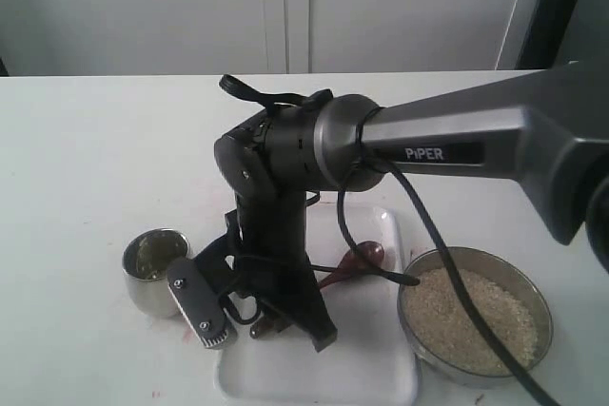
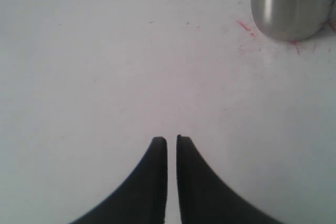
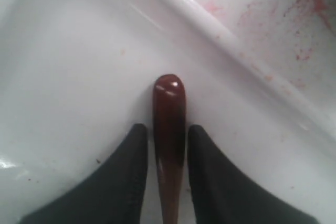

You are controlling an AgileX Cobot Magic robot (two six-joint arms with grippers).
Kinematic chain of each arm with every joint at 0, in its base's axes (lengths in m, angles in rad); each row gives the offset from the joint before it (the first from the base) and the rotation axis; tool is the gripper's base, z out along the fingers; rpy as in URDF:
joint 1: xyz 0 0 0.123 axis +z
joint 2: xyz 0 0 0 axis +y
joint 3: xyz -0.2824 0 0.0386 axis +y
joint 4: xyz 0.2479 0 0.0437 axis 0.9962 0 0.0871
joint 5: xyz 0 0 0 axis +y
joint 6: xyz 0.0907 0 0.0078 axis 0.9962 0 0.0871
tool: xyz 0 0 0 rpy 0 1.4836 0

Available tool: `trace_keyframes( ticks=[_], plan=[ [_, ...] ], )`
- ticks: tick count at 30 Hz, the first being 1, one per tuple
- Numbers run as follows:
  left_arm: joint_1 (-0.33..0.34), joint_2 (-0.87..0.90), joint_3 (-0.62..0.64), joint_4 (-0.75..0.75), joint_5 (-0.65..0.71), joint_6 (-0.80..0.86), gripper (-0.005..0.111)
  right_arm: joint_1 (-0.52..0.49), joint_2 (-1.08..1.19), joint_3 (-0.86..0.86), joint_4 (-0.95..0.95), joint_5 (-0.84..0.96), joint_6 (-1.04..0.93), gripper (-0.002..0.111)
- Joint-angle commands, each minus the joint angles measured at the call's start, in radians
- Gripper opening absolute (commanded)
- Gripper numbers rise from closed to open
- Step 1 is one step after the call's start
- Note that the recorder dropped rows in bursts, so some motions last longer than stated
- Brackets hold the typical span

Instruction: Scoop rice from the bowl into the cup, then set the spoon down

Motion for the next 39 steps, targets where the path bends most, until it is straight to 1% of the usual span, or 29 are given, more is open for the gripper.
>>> trace_keyframes(
  ticks=[1, 7, 9, 11, 14, 16, 17, 20, 24, 28, 32, 39],
  plan=[
    [-0.004, 0.007, 0.009, -0.006, 0.048, -0.006, 0.014, 0.001, -0.002, 0.003, 0.0, 0.0, 0.023, 0.028],
    [-0.004, 0.007, 0.009, -0.006, 0.048, -0.006, 0.014, 0.001, -0.057, 0.003, 0.0, -0.01, 0.034, 0.027],
    [-0.004, 0.007, 0.009, -0.006, 0.048, -0.006, 0.014, -0.011, -0.103, 0.003, 0.0, -0.032, 0.077, 0.022],
    [-0.004, 0.007, 0.009, -0.006, 0.048, -0.006, 0.014, -0.042, -0.184, 0.003, 0.008, -0.071, 0.19, 0.01],
    [-0.004, 0.007, 0.009, -0.006, 0.048, -0.006, 0.014, -0.083, -0.278, 0.003, 0.008, -0.096, 0.338, 0.0],
    [-0.004, 0.007, 0.009, -0.006, 0.048, -0.006, 0.014, -0.121, -0.359, 0.003, 0.02, -0.096, 0.429, 0.0],
    [-0.004, 0.007, 0.009, -0.006, 0.048, -0.006, 0.014, -0.151, -0.411, 0.003, 0.061, -0.093, 0.467, 0.0],
    [-0.004, 0.007, 0.009, -0.006, 0.048, -0.006, 0.014, -0.214, -0.522, 0.003, 0.221, -0.089, 0.479, 0.0],
    [-0.004, 0.007, 0.009, -0.006, 0.048, -0.006, 0.014, -0.263, -0.636, 0.003, 0.316, -0.086, 0.479, 0.0],
    [-0.004, 0.007, 0.009, -0.006, 0.048, -0.006, 0.014, -0.29, -0.756, 0.003, 0.338, -0.085, 0.479, 0.0],
    [-0.004, 0.007, 0.009, -0.006, 0.048, -0.006, 0.014, -0.289, -0.885, 0.003, 0.34, -0.085, 0.49, 0.0],
    [-0.004, 0.007, 0.009, -0.006, 0.048, -0.006, 0.014, -0.289, -1.101, 0.003, 0.34, -0.085, 0.679, 0.0]
  ],
)
